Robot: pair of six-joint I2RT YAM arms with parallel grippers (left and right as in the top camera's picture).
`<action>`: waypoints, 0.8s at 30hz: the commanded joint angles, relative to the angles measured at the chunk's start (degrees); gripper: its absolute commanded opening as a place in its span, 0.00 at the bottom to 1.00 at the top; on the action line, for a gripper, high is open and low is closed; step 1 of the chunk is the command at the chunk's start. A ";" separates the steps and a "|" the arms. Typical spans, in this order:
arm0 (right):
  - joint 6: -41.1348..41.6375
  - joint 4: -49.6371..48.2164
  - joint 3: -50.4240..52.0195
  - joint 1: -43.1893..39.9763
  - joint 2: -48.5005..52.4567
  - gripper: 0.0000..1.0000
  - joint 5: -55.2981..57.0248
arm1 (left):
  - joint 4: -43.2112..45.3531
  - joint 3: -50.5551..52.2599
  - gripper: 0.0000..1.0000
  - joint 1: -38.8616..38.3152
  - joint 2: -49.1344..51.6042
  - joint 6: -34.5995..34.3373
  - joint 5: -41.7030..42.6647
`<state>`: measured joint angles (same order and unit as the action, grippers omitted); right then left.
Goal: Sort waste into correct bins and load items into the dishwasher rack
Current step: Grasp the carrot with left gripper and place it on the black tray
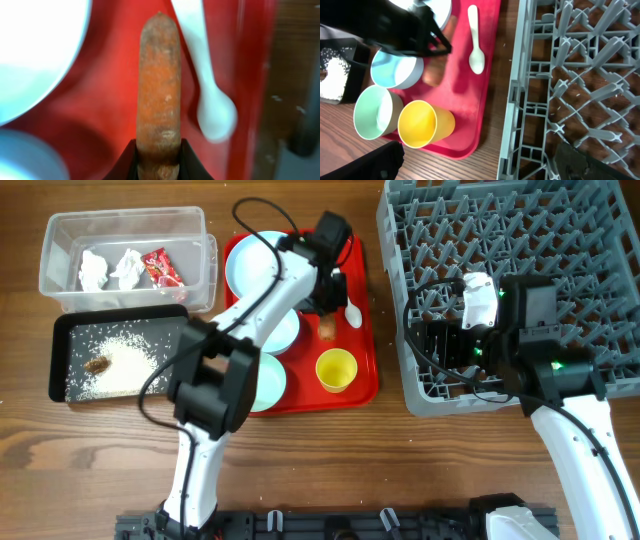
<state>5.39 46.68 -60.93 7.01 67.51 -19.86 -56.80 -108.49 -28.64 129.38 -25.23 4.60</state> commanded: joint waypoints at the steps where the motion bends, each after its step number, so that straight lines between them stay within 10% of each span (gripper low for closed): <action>1: 0.79 0.02 -1.33 -0.22 0.17 1.00 0.48 | -4.94 -4.13 0.04 4.66 -12.13 -0.55 0.68; 10: 0.61 -0.13 -1.33 -0.24 0.17 1.00 0.50 | -24.06 -3.74 0.04 33.16 -19.87 -9.75 -8.79; 16: 0.66 -0.09 -1.33 -0.24 0.22 1.00 0.50 | -18.99 3.19 0.04 48.74 -19.87 -25.00 -8.79; 24: 0.76 0.46 -1.33 -0.24 0.24 1.00 0.48 | -2.82 25.22 0.04 50.27 -19.87 -35.69 -9.01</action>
<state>5.39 46.94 -60.93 7.01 67.51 -19.86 -62.92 -87.96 21.63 109.89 -55.94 -3.57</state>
